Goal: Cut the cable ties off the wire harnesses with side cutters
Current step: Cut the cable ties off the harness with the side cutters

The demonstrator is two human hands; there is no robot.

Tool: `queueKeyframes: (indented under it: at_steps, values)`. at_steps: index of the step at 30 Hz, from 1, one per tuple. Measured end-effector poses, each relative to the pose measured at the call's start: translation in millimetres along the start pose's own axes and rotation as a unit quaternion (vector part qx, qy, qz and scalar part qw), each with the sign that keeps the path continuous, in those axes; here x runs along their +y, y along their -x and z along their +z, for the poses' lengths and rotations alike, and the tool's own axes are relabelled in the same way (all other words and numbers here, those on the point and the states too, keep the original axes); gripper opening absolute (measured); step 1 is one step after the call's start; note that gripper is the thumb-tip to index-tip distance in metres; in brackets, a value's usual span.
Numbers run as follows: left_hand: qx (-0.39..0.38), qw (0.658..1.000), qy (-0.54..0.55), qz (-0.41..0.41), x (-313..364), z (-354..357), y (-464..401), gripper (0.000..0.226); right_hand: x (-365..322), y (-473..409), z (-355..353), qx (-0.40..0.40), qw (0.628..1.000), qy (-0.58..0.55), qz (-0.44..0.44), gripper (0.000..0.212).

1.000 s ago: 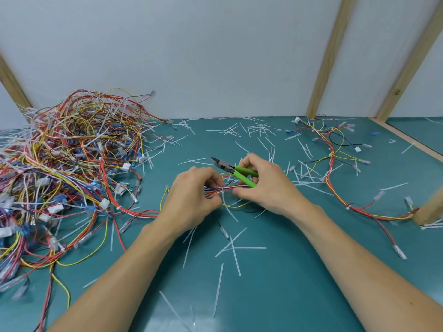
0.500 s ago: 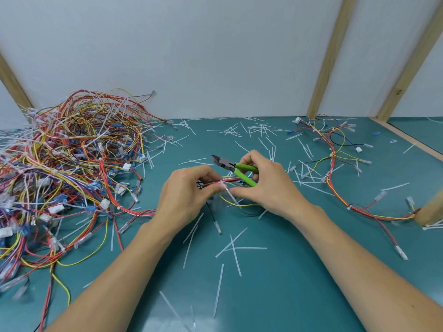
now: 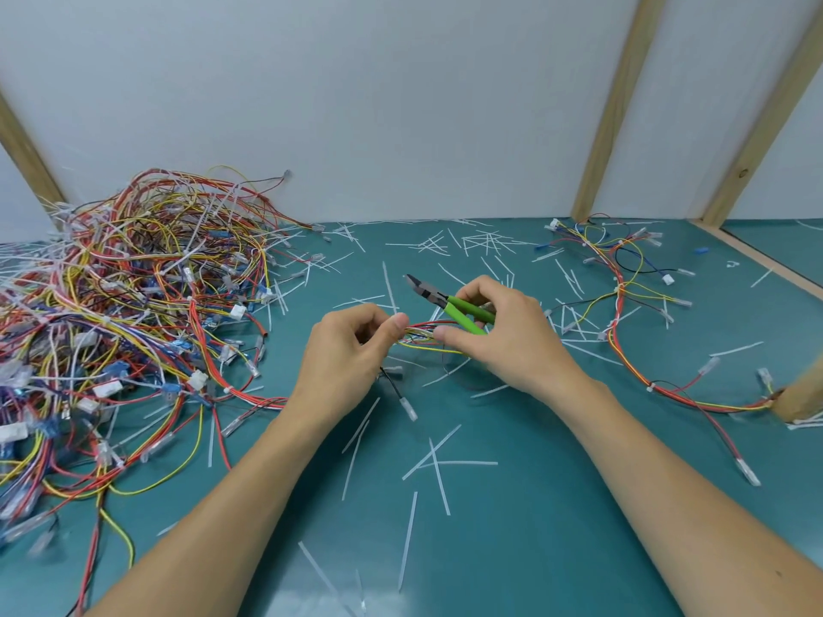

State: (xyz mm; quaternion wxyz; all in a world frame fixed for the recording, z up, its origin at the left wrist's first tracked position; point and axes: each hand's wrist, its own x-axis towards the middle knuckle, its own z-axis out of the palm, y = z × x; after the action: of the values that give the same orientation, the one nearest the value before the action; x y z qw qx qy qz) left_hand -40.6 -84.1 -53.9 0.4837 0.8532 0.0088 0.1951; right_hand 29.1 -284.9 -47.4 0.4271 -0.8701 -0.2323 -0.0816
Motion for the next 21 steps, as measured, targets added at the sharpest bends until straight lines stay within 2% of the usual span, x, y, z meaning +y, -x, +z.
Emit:
queueKeyframes:
  at_steps: [3,7,13,21]
  values:
    - [-0.001,1.000,-0.017,-0.008,0.1,0.7,0.0,0.029,2.5,-3.3,-9.8,0.005,1.000,-0.002,-0.013,0.029]
    - [-0.013,1.000,-0.005,0.000,-0.7,-2.3,-2.7,0.019,5.4,-5.4,-23.1,-0.026,0.998,0.053,-0.035,0.035]
    - [-0.016,0.994,0.096,-0.041,-4.4,-4.4,-6.5,0.010,2.6,-3.0,-32.5,-0.054,0.991,0.107,-0.062,0.051]
    - [-0.018,0.978,0.189,-0.086,-0.5,-8.0,-8.8,0.007,-9.0,-0.3,-30.9,-0.018,0.982,0.131,-0.136,0.046]
